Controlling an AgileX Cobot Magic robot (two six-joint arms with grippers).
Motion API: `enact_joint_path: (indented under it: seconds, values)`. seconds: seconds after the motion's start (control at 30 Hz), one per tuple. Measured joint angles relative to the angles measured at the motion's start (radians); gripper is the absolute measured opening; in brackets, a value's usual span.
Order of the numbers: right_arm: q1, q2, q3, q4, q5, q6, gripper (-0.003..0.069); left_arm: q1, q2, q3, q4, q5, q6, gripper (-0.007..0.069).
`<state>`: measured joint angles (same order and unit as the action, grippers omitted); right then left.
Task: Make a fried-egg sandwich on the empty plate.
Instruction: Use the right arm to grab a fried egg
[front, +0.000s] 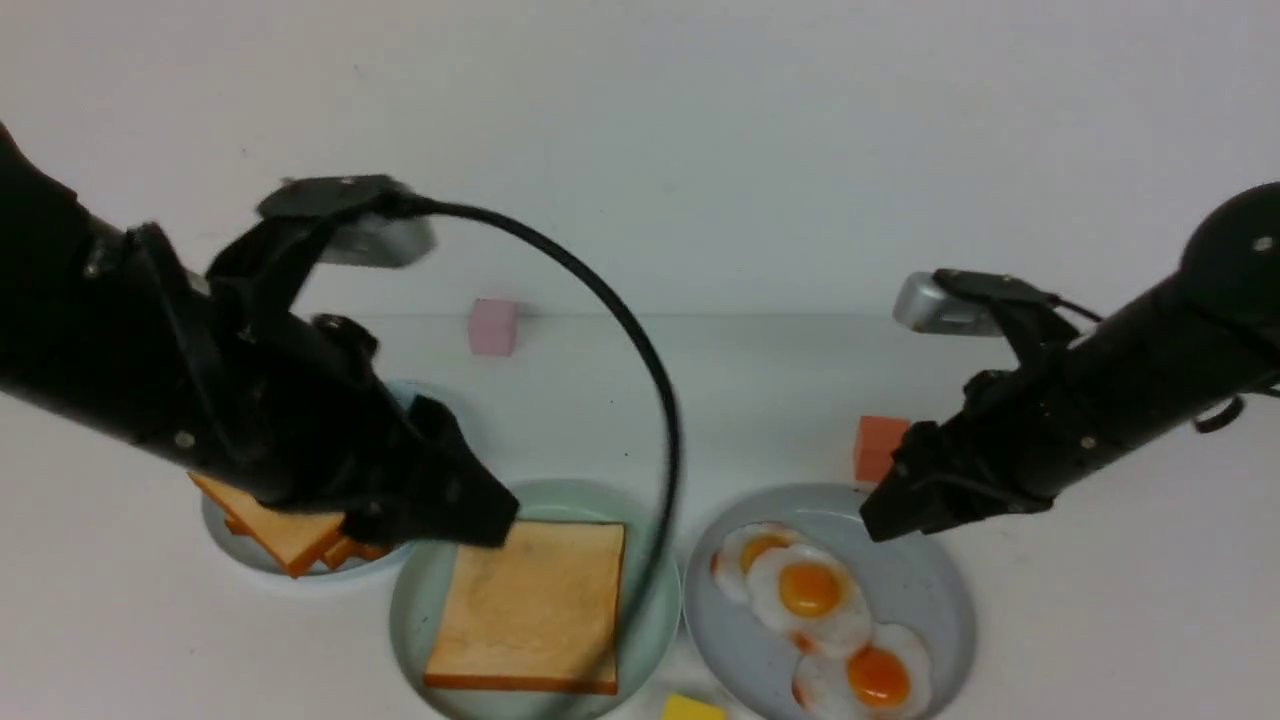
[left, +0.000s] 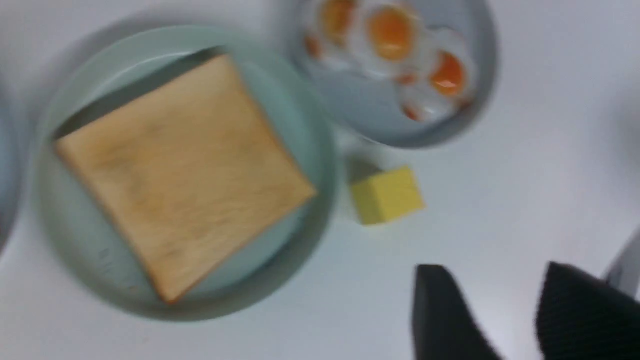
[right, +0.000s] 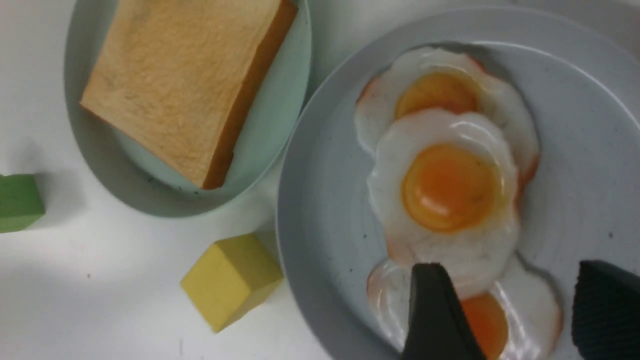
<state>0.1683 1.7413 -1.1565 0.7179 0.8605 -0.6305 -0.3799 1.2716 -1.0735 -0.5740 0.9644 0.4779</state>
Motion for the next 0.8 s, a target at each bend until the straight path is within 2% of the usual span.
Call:
enact_joint_path:
  seconds: [0.07, 0.1, 0.13, 0.23, 0.33, 0.6, 0.7, 0.8]
  values:
    - [-0.014, 0.027, -0.015, 0.021, 0.012, -0.02, 0.0389, -0.04, -0.016, 0.0, 0.017, -0.001, 0.001, 0.0168]
    - [-0.031, 0.068, -0.036, 0.049, 0.033, -0.041, 0.0389, -0.1, -0.027, 0.0, 0.034, -0.01, 0.001, 0.0083]
    - [-0.042, 0.097, -0.051, 0.072, 0.048, -0.057, 0.0389, -0.138, -0.032, 0.001, 0.042, -0.021, 0.001, 0.0036]
    - [-0.058, 0.164, -0.076, 0.13, 0.072, -0.093, 0.0389, -0.204, -0.035, 0.022, 0.057, -0.064, -0.017, -0.0013]
    - [-0.059, 0.211, -0.083, 0.151, 0.074, -0.128, 0.0389, -0.236, -0.035, 0.043, 0.073, -0.089, -0.052, -0.0013]
    - [-0.059, 0.3, -0.084, 0.189, 0.076, -0.178, 0.0379, -0.24, -0.035, 0.056, 0.107, -0.105, -0.094, -0.0013]
    - [-0.059, 0.313, -0.084, 0.219, 0.083, -0.201, 0.0327, -0.24, -0.035, 0.056, 0.11, -0.105, -0.098, -0.0013]
    - [-0.059, 0.313, -0.084, 0.232, 0.083, -0.209, 0.0183, -0.24, -0.035, 0.056, 0.115, -0.105, -0.112, -0.0013]
